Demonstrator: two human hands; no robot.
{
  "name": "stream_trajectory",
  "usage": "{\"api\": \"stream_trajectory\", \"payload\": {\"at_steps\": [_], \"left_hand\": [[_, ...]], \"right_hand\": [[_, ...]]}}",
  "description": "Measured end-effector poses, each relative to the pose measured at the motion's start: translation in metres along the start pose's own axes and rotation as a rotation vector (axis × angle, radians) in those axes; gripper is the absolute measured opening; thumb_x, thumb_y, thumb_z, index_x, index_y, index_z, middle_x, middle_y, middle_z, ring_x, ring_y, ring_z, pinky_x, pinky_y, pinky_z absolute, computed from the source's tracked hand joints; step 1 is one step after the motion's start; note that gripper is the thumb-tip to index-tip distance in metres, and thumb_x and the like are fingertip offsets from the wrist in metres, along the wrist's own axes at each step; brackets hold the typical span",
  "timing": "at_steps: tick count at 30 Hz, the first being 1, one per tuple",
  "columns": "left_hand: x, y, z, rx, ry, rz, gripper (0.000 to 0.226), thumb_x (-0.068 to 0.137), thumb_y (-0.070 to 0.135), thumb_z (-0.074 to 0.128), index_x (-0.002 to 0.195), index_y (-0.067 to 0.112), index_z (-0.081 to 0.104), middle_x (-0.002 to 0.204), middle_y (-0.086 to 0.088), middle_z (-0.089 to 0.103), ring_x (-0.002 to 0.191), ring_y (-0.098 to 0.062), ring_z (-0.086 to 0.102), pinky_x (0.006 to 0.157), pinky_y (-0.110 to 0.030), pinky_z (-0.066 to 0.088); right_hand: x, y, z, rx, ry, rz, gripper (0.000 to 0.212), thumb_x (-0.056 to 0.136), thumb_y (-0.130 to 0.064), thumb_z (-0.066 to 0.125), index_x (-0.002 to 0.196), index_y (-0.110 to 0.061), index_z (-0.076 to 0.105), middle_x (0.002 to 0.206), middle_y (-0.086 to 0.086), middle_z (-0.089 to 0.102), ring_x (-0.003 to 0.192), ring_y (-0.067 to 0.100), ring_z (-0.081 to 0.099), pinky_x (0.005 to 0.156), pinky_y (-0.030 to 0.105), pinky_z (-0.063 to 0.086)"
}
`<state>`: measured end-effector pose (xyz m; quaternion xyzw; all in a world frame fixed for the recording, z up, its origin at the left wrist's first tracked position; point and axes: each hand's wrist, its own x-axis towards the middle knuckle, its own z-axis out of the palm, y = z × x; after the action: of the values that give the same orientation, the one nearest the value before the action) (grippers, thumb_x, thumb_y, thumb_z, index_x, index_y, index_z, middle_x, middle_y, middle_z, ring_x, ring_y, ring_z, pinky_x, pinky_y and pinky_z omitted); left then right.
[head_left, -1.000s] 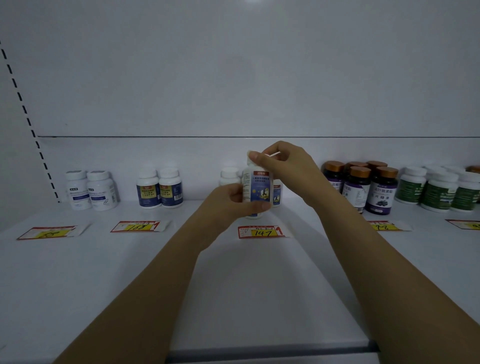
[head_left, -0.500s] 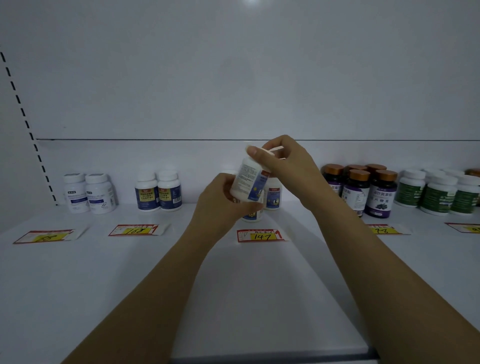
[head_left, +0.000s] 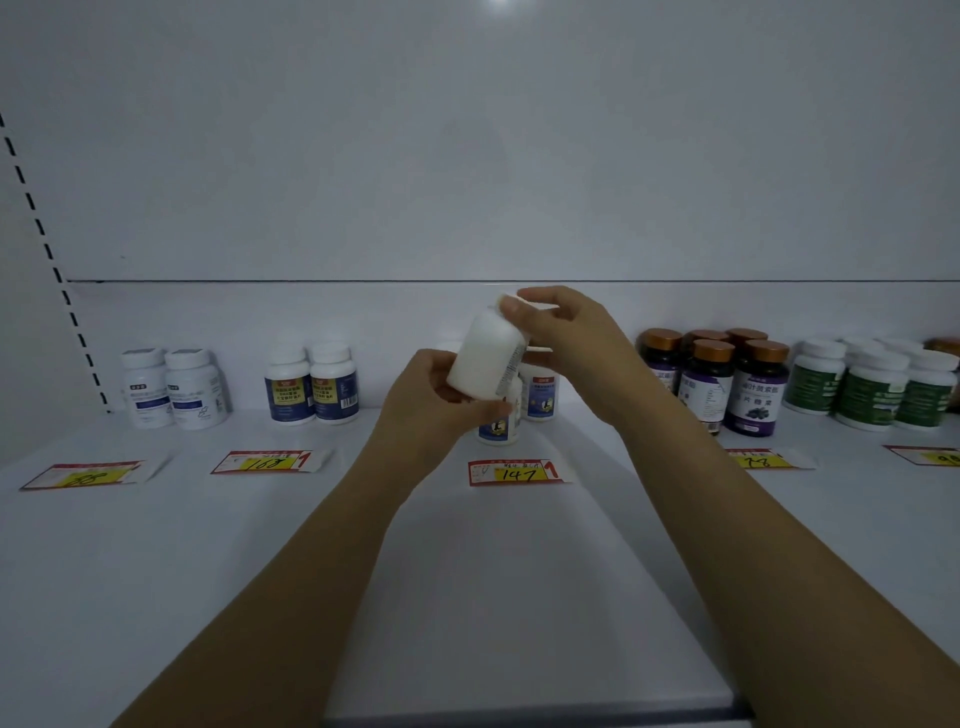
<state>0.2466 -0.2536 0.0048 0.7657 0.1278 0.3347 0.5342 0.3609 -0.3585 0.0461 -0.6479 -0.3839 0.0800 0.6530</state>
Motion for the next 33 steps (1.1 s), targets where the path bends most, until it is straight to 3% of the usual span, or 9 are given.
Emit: {"api": "stream_trajectory", "payload": {"at_steps": [5, 8, 12, 15, 19, 21, 24, 28, 33], "left_hand": [[-0.001, 0.005, -0.002, -0.021, -0.147, -0.093, 0.047, 0.080, 0.023, 0.072, 0.121, 0.018, 0.049, 0.113, 0.003, 0.061, 0.099, -0.011, 0.060, 0.090, -0.027, 0.047], [-0.002, 0.004, -0.002, 0.025, -0.123, -0.056, 0.046, 0.079, 0.024, 0.073, 0.119, 0.018, 0.052, 0.108, 0.004, 0.061, 0.091, -0.006, 0.058, 0.075, -0.016, 0.047], [-0.002, 0.003, 0.000, 0.044, -0.040, -0.042, 0.050, 0.072, 0.022, 0.079, 0.109, 0.023, 0.044, 0.097, 0.012, 0.057, 0.085, -0.003, 0.057, 0.065, -0.013, 0.045], [0.001, 0.003, -0.003, 0.012, -0.080, -0.091, 0.049, 0.074, 0.023, 0.077, 0.112, 0.022, 0.045, 0.109, 0.006, 0.059, 0.099, -0.012, 0.060, 0.080, -0.019, 0.048], [0.001, 0.006, -0.006, -0.077, -0.226, -0.170, 0.036, 0.082, 0.022, 0.070, 0.115, 0.019, 0.055, 0.119, -0.001, 0.064, 0.109, -0.016, 0.061, 0.096, -0.031, 0.050], [-0.001, 0.005, -0.006, -0.037, -0.220, -0.147, 0.034, 0.080, 0.021, 0.072, 0.111, 0.021, 0.056, 0.108, 0.005, 0.067, 0.098, -0.008, 0.064, 0.085, -0.022, 0.053], [-0.002, 0.005, -0.003, -0.019, -0.124, -0.117, 0.039, 0.075, 0.020, 0.077, 0.107, 0.020, 0.055, 0.097, 0.008, 0.065, 0.084, 0.000, 0.062, 0.069, -0.014, 0.050], [-0.002, 0.006, -0.002, -0.002, -0.089, -0.094, 0.038, 0.073, 0.022, 0.079, 0.098, 0.024, 0.051, 0.095, 0.010, 0.063, 0.084, -0.001, 0.061, 0.072, -0.015, 0.048], [-0.003, 0.008, -0.003, -0.007, -0.205, -0.118, 0.027, 0.083, 0.023, 0.069, 0.106, 0.027, 0.055, 0.104, 0.009, 0.064, 0.090, -0.003, 0.061, 0.093, -0.028, 0.047]], "right_hand": [[0.001, -0.001, -0.008, 0.117, -0.076, -0.028, 0.035, 0.093, -0.022, 0.059, 0.127, -0.021, 0.054, 0.112, 0.005, 0.066, 0.105, 0.019, 0.065, 0.092, 0.033, 0.053], [0.000, 0.000, -0.005, 0.139, -0.141, -0.013, 0.036, 0.095, -0.025, 0.056, 0.131, -0.022, 0.051, 0.117, 0.003, 0.064, 0.110, 0.018, 0.062, 0.094, 0.033, 0.052], [-0.002, 0.003, 0.008, -0.029, -0.048, -0.021, 0.057, 0.084, -0.042, 0.067, 0.133, -0.019, 0.050, 0.114, -0.001, 0.062, 0.105, 0.014, 0.063, 0.089, 0.030, 0.054], [0.000, 0.003, 0.007, 0.081, -0.001, 0.026, 0.054, 0.084, -0.032, 0.070, 0.131, -0.016, 0.051, 0.113, 0.004, 0.063, 0.103, 0.018, 0.064, 0.092, 0.034, 0.054], [0.002, 0.001, -0.002, 0.294, -0.093, 0.043, 0.038, 0.092, -0.016, 0.060, 0.129, -0.018, 0.052, 0.118, 0.010, 0.065, 0.107, 0.024, 0.065, 0.095, 0.037, 0.052], [0.003, 0.002, -0.001, 0.323, -0.161, 0.060, 0.035, 0.095, -0.018, 0.056, 0.130, -0.019, 0.051, 0.122, 0.009, 0.064, 0.108, 0.024, 0.064, 0.094, 0.036, 0.052], [0.002, 0.005, 0.006, 0.122, -0.158, 0.034, 0.048, 0.089, -0.039, 0.062, 0.133, -0.021, 0.051, 0.123, 0.004, 0.063, 0.108, 0.019, 0.064, 0.095, 0.040, 0.052], [0.002, 0.005, 0.005, 0.128, -0.047, 0.011, 0.045, 0.088, -0.032, 0.066, 0.128, -0.013, 0.055, 0.111, 0.004, 0.068, 0.099, 0.017, 0.068, 0.094, 0.040, 0.053], [0.003, 0.005, -0.002, 0.280, -0.093, 0.022, 0.034, 0.096, -0.019, 0.054, 0.129, -0.010, 0.055, 0.111, 0.006, 0.068, 0.097, 0.018, 0.067, 0.093, 0.035, 0.053]]}}
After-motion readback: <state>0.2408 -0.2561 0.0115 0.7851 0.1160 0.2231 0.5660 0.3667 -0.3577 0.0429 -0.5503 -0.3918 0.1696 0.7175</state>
